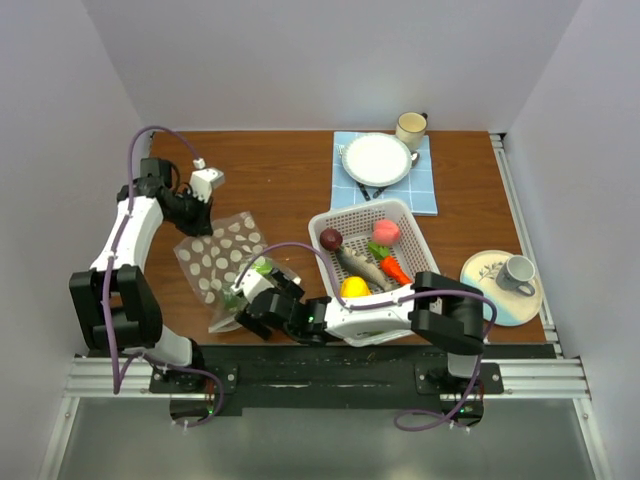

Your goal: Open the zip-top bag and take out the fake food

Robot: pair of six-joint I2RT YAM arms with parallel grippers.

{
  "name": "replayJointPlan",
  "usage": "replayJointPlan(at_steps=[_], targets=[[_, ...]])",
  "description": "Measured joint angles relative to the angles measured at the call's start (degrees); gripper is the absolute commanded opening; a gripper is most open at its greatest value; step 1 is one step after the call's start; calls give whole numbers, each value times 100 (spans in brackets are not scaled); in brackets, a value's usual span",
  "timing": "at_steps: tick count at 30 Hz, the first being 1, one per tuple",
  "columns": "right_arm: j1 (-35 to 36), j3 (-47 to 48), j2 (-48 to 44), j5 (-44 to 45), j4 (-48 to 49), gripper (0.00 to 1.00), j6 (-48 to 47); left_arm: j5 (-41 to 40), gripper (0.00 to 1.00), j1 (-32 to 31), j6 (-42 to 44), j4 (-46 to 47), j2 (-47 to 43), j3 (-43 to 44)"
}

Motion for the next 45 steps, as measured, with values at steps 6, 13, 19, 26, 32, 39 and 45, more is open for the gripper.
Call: replayJointPlan(at_steps=[6, 13, 19, 26, 32, 39, 45], targets=[[-149, 334, 234, -151, 485, 99, 96, -280, 4, 2, -15, 214, 118, -402], [-232, 640, 717, -509, 737, 99, 210, -616, 4, -129, -63, 647, 256, -894], [-229, 671, 868, -946, 907, 99, 330, -789, 3, -420, -208, 931, 275, -1182], [-229, 704, 872, -1143, 1182, 99, 437, -933, 2, -660, -389, 1239, 332, -1412], [-210, 881, 1054, -1397, 1355, 99, 627, -1128, 1, -708, -487, 1478, 332, -1700], [-26, 466, 581, -1298, 1154, 99, 841, -1370, 0, -708, -496, 1624, 345, -1910], [109, -96, -680, -1248, 920, 90, 1143, -1460, 0, -708, -540, 1757, 481, -1873]])
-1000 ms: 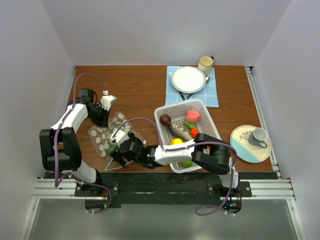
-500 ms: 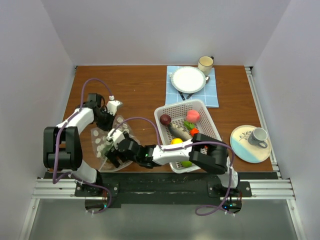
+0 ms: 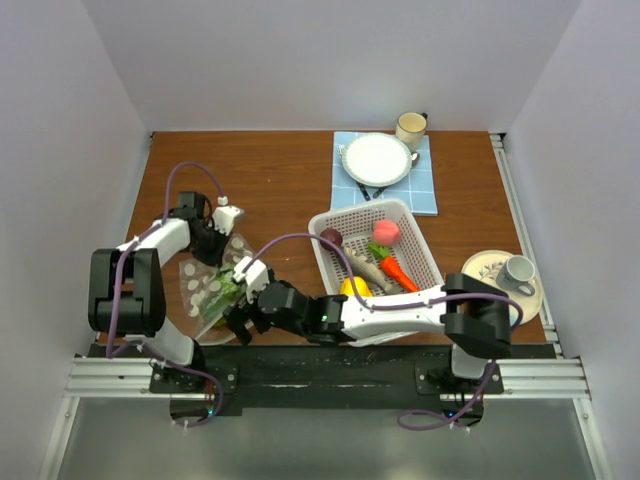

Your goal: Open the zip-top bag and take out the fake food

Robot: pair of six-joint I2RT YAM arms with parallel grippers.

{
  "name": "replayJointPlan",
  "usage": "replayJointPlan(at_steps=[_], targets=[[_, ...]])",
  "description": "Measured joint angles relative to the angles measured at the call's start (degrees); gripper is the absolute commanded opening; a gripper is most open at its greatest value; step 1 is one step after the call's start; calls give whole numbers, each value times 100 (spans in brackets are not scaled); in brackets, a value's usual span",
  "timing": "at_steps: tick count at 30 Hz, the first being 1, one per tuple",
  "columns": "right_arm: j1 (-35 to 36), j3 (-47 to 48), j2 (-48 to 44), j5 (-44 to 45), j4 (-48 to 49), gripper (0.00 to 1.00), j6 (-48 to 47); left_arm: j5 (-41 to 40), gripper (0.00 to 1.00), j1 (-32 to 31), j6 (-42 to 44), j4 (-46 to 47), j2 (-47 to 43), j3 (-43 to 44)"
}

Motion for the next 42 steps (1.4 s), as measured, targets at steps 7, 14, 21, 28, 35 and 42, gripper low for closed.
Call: replayJointPlan(at_steps=[7, 14, 21, 28, 35, 42], targets=[[76, -142, -74, -562, 149, 46, 350, -195, 0, 0, -107, 87, 186, 195], [131, -334, 295, -992, 212, 56, 514, -343, 0, 0, -109, 170, 326, 348], [90, 42, 876, -857, 240, 68, 420, -361, 0, 0, -109, 175, 343, 367], [-299, 428, 1126, -874, 299, 68, 304, -365, 0, 0, -105, 175, 341, 367], [-503, 562, 1165, -890, 315, 81, 210, -358, 0, -2, -109, 173, 341, 367], [-658, 1200, 1864, -1075, 372, 99, 133, -240, 0, 0, -122, 17, 341, 426]])
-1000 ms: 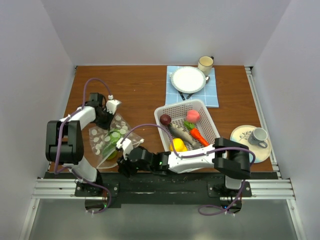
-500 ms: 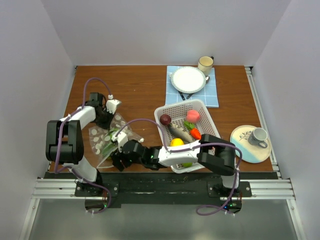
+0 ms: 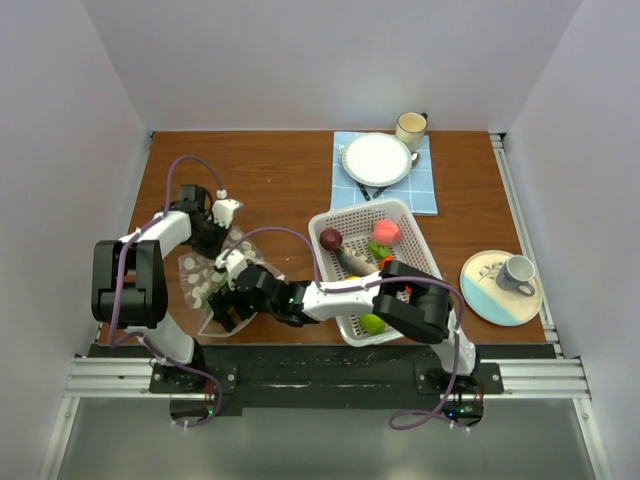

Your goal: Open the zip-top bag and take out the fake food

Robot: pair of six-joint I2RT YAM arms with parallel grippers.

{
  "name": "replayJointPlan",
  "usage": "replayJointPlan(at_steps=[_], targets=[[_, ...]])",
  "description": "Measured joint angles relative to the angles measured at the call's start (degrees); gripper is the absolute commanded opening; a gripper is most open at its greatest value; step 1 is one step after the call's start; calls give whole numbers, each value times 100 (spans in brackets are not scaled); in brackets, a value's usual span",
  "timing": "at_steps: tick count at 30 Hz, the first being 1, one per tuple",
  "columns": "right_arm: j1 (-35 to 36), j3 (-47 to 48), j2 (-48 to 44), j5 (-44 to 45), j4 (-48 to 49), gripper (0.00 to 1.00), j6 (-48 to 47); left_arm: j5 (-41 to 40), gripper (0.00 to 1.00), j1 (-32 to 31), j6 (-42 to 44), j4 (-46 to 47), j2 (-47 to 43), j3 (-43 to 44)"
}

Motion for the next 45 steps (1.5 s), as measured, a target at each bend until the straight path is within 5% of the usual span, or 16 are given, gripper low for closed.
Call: replayJointPlan(at_steps=[23, 29, 36, 45], targets=[[452, 1434, 1239, 1368, -682, 99, -695, 282, 0, -4, -85, -356, -192, 85], [400, 1121, 1152, 1394, -358, 69, -702, 280, 0, -4, -85, -385, -201, 85], [341, 70, 157, 1419, -448, 65, -684, 155, 0, -2, -81, -372, -192, 44], [323, -1655, -2734, 1814, -1139, 70, -426, 111, 0, 52, -85, -251, 138, 177]])
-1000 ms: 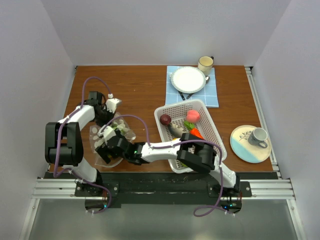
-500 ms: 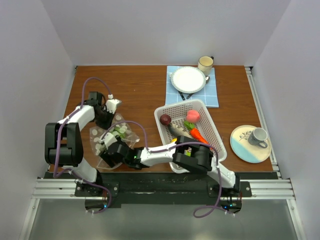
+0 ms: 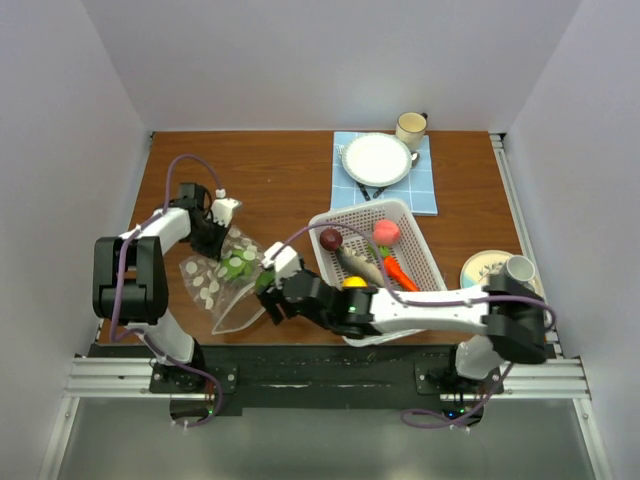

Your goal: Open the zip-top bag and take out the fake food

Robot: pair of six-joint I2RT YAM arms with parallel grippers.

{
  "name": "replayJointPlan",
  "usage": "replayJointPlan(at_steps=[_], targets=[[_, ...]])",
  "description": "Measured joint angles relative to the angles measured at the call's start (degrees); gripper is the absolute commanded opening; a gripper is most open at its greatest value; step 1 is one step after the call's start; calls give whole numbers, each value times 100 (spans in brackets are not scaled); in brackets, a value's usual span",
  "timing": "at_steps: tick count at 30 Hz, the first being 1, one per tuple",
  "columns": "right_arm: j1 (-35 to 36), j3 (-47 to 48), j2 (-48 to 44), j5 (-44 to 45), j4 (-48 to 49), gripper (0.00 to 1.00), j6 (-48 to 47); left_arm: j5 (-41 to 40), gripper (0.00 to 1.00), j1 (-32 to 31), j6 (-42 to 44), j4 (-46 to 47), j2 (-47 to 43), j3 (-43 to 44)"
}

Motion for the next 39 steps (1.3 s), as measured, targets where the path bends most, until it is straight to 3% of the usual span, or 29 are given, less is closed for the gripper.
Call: replayJointPlan(at_steps=[6, 7, 8, 9, 11, 17, 22, 30, 39], targets=[[-212, -868, -1738, 929, -737, 74, 411, -44, 0, 0, 0, 17, 17, 22], [-367, -986, -1969, 1095, -890, 78, 538, -50, 0, 0, 0, 17, 17, 22], [-551, -1084, -2159, 1259, -1038, 93, 662, -52, 0, 0, 0, 15, 17, 22], [-748, -1156, -2297, 1419, -1176, 99, 769, -52, 0, 0, 0, 15, 17, 22], [-1078, -1191, -2371, 1768, -1460, 99, 940, -55, 0, 0, 0, 13, 15, 22], [-1123, -802, -1598, 2140, -2135, 99, 1023, -98, 0, 0, 0, 13, 15, 22], [-876, -540, -1292, 2083, -2116, 99, 704, -107, 0, 0, 0, 15, 15, 22], [125, -490, -1104, 1390, -1102, 98, -13, -155, 0, 0, 2, 15, 13, 22], [164, 63, 835, 815, -411, 99, -11, -164, 0, 0, 2, 9, 13, 22]])
